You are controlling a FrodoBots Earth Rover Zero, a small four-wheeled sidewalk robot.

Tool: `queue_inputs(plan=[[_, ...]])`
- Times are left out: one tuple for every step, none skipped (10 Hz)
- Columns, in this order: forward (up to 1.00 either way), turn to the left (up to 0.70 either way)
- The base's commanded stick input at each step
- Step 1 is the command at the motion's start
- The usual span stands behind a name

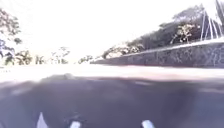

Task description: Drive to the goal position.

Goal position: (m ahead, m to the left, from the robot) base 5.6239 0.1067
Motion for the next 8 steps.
queue_inputs(plan=[[0.7,0.0],[0.7,0.0],[0.7,0.0],[0.7,0.0],[0.7,0.0],[0.7,0.0],[0.7,0.0],[0.7,0.0]])
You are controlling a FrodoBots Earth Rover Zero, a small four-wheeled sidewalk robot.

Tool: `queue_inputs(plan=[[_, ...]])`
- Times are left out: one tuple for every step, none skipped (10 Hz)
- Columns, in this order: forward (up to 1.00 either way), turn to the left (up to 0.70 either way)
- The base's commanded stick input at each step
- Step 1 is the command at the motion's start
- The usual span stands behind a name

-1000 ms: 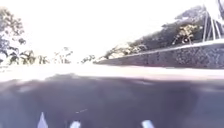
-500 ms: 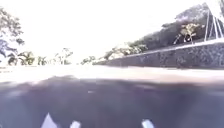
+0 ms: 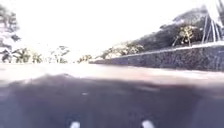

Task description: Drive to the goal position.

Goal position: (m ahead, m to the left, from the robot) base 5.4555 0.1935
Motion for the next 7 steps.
queue_inputs(plan=[[0.7,0.0],[0.7,0.0],[0.7,0.0],[0.7,0.0],[0.7,0.0],[0.7,0.0],[0.7,0.0]])
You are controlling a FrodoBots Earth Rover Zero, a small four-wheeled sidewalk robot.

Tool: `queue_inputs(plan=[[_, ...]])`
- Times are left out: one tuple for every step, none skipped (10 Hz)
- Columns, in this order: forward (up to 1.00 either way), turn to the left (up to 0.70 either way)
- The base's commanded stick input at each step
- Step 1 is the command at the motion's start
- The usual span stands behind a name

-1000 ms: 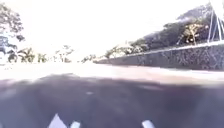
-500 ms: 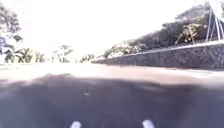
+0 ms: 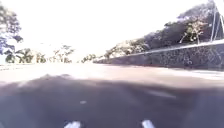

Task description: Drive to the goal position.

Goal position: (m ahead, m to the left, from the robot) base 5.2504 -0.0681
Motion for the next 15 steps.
queue_inputs(plan=[[0.7,0.0],[0.7,0.0],[0.7,0.0],[0.7,0.0],[0.7,0.0],[0.7,0.0],[0.7,0.0],[0.7,0.0],[0.7,0.0],[0.7,0.0],[0.7,0.0],[0.7,0.0],[0.7,0.0],[0.7,0.0],[0.7,0.0]])
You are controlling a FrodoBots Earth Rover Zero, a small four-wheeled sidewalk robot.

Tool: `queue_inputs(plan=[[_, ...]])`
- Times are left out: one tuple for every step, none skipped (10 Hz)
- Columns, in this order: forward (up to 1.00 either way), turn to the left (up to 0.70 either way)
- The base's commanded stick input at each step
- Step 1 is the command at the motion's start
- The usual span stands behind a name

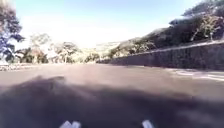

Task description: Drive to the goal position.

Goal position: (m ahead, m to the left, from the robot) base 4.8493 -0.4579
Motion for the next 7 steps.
queue_inputs(plan=[[0.7,0.0],[0.7,0.0],[0.7,0.0],[0.7,0.0],[0.7,0.0],[0.7,0.0],[0.7,0.0]])
